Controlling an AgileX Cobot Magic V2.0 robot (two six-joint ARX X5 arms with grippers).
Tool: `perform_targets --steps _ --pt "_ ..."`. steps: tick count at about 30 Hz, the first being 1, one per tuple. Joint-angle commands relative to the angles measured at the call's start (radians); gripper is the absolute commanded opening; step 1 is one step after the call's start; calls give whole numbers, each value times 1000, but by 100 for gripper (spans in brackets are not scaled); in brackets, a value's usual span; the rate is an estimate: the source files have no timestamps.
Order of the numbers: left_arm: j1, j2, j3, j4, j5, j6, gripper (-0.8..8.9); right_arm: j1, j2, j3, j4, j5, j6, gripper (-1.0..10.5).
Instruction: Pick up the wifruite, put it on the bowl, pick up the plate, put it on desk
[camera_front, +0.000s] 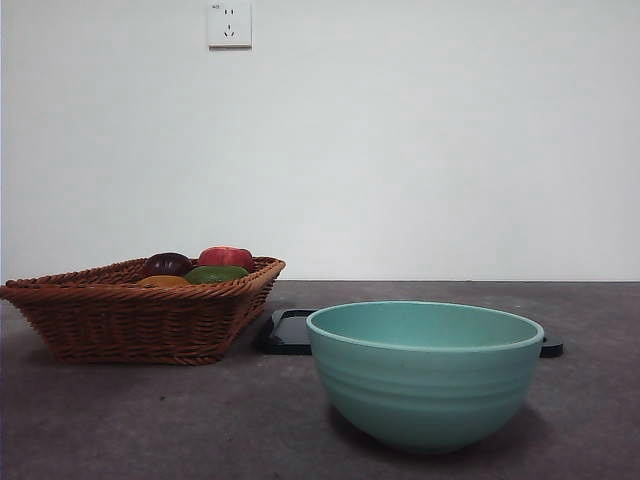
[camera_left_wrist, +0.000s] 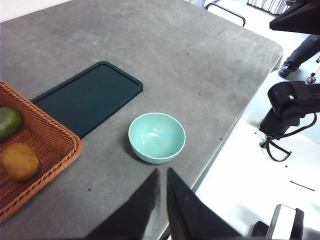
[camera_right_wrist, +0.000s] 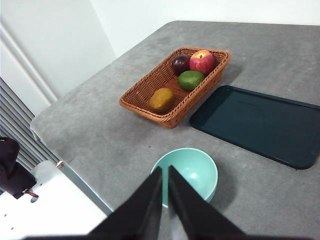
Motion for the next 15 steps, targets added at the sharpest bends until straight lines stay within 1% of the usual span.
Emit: perform_targets --steps 1,5,9,12,15 --pt "19 1 12 10 0 5 19 7 1 14 11 1 4 12" --pt "103 -1 10 9 0 5 19 7 1 14 11 0 4 12" --pt "244 -8 -7 13 0 5 19 7 1 14 11 1 4 12" --pt "347 -34 -60 33 0 5 19 7 1 14 11 1 4 12" --pt "435 -72 -154 106 0 5 19 7 1 14 11 1 4 12"
